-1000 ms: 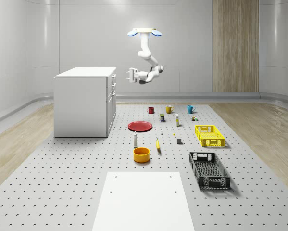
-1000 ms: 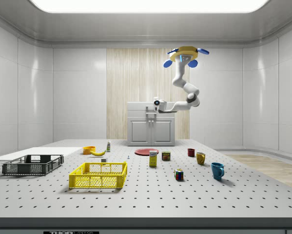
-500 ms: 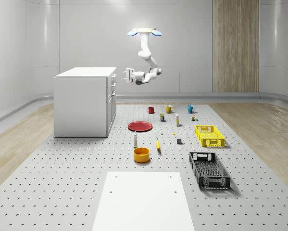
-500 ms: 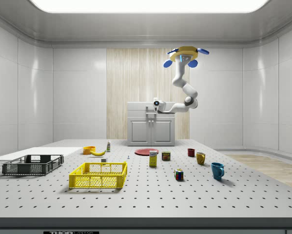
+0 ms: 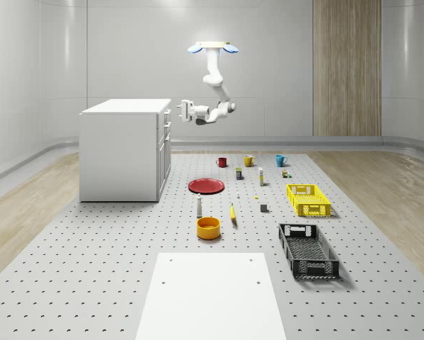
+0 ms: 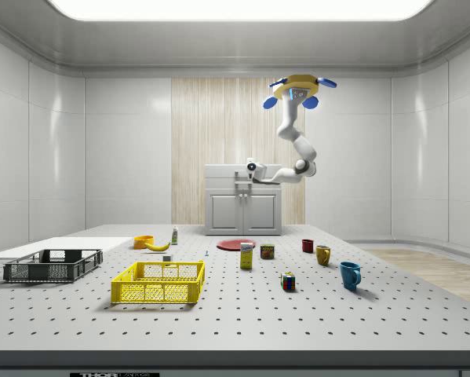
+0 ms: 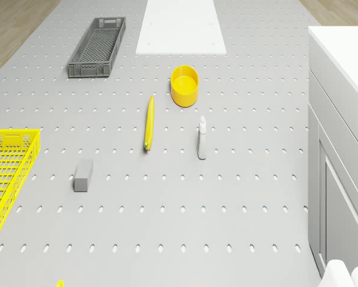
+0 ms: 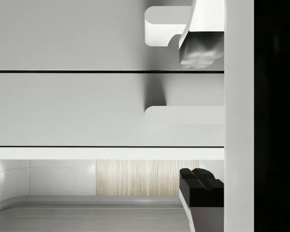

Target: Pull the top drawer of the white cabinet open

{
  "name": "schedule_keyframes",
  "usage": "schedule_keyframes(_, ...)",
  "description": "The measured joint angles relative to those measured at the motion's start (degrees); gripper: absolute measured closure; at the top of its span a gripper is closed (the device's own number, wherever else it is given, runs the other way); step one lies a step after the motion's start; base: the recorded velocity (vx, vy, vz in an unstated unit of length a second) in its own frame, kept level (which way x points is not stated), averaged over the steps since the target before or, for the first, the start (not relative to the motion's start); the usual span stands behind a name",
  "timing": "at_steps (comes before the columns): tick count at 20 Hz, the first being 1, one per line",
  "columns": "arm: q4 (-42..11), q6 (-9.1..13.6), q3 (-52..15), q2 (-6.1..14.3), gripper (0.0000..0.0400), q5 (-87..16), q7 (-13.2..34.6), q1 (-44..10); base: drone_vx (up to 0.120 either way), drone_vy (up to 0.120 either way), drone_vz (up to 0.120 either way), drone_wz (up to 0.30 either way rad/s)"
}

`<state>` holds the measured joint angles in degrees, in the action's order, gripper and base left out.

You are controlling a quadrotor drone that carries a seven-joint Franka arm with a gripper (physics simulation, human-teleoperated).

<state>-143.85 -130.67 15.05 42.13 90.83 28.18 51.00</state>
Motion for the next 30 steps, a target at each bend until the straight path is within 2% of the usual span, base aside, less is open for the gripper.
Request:
schedule_keyframes(12, 0.43, 2.56, -3.65, -1.51, 0.0095, 2.34, -0.34, -4.62, 0.000, 0.000, 0.000, 0.000)
schedule_keyframes(24, 3.10, 2.60, -9.28, -5.77, 0.0095, 7.45, -1.95, -7.59, 0.000, 0.000, 0.000, 0.000)
schedule_keyframes(30, 3.85, 3.06, -11.48, -6.92, 0.0095, 8.94, -2.26, -9.41, 0.000, 0.000, 0.000, 0.000)
